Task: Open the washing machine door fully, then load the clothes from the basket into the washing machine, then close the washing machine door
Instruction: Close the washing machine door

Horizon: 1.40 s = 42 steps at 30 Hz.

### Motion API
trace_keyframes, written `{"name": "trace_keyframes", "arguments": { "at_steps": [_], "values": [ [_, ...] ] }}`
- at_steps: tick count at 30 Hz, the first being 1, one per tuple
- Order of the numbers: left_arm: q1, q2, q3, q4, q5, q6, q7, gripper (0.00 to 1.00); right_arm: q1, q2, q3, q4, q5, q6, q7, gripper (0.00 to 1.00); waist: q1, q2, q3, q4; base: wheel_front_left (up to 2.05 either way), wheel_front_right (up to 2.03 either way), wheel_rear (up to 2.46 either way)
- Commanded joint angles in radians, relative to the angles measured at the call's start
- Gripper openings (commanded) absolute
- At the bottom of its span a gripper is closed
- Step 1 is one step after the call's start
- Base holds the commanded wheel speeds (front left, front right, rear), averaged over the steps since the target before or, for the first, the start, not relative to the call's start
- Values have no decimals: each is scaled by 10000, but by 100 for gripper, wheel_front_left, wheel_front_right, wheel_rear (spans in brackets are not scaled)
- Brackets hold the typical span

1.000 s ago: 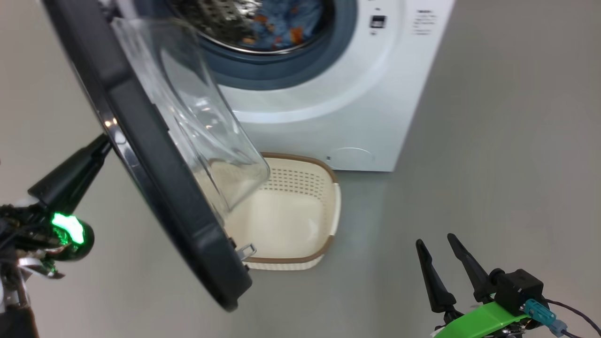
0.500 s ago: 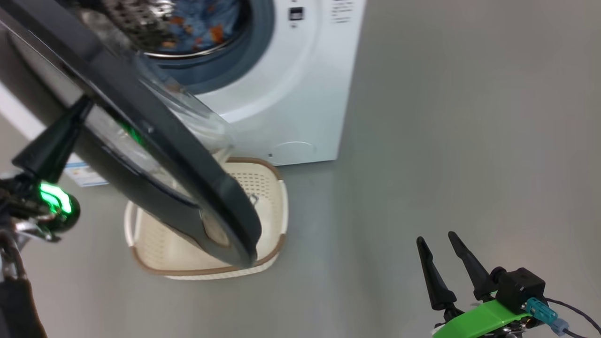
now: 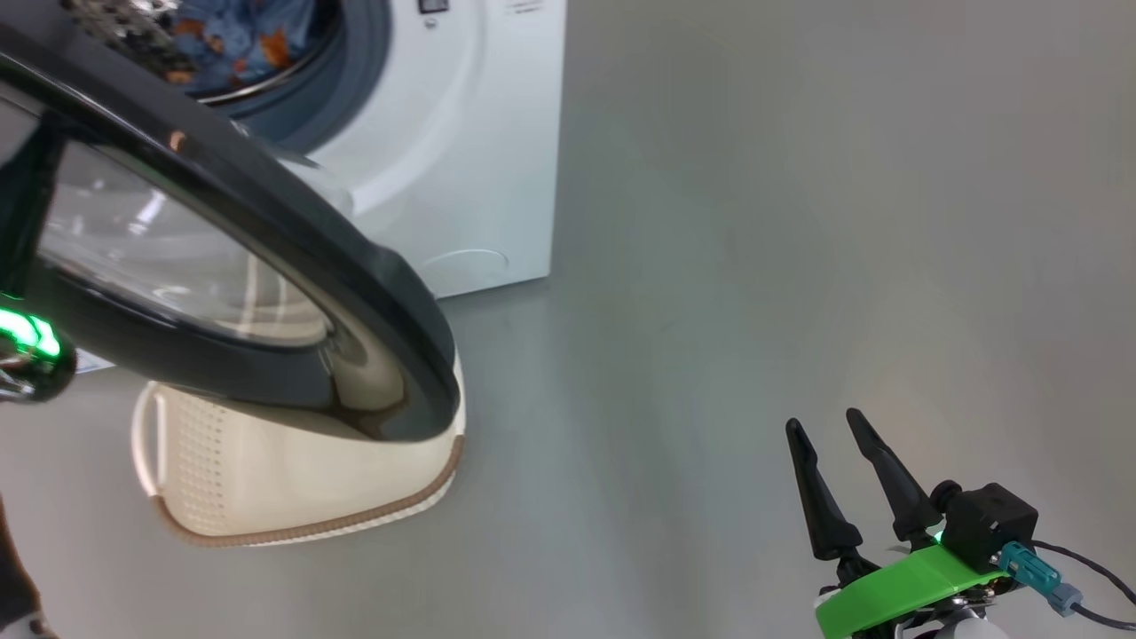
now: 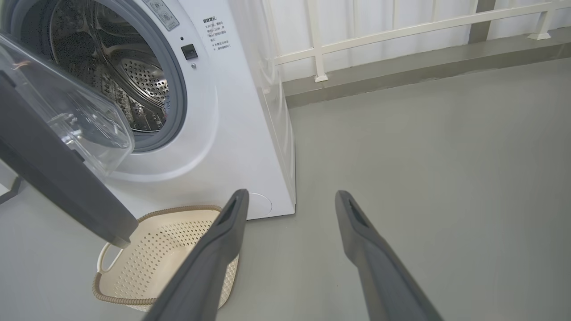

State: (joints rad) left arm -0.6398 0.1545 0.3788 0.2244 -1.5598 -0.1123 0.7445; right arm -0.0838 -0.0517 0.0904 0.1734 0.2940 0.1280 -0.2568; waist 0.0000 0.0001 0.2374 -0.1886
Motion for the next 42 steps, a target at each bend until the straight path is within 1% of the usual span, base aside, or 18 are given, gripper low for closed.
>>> {"name": "trace_keyframes", "arguments": {
  "at_steps": [1, 6, 11, 18, 25, 26, 35, 40, 42],
  "values": [
    [-438, 476, 194, -162, 153, -80, -46, 0, -216, 13, 249, -267, 98, 27, -49, 100, 0, -1, 186, -218, 0, 0, 0],
    [-754, 479, 276, 44, 236, -146, -351, 0, -212, 13, 216, -331, 137, 27, -49, 100, 0, -1, 310, -292, 0, 0, 0],
    [-805, 498, 211, 145, 301, -173, -367, 0, -245, 14, 152, -356, 146, 27, -49, 100, 0, -1, 370, -188, 0, 0, 0],
    [-470, 393, 184, -73, 273, -181, -353, 0, -238, 14, 104, -320, 54, 27, -49, 100, 0, -1, 296, 399, 0, 0, 0],
    [80, 34, 180, -618, 121, -182, -396, 0, -230, 14, 34, -256, -84, 27, -49, 100, 0, -1, -68, 1157, 0, 0, 0],
    [80, 34, 180, -618, 121, -182, -396, 0, -230, 14, 34, -256, -84, 27, -49, 100, 0, -1, -68, 1157, 0, 0, 0],
    [1255, -203, 4, -1834, 656, -183, -896, 0, 61, 14, -27, -80, -131, 27, -49, 100, 0, -1, -917, 1872, 0, 0, 0],
    [2008, -271, -297, -2669, 1090, -183, -1490, 0, 317, 14, -55, -55, -142, 27, -49, 100, 0, -1, -1372, 2073, 0, 0, 0],
    [2345, -196, -445, -3041, 1420, -183, -1862, 0, 390, 14, -54, -69, -141, 27, -49, 100, 0, -1, -1501, 2100, 0, 0, 0]
  ]
}}
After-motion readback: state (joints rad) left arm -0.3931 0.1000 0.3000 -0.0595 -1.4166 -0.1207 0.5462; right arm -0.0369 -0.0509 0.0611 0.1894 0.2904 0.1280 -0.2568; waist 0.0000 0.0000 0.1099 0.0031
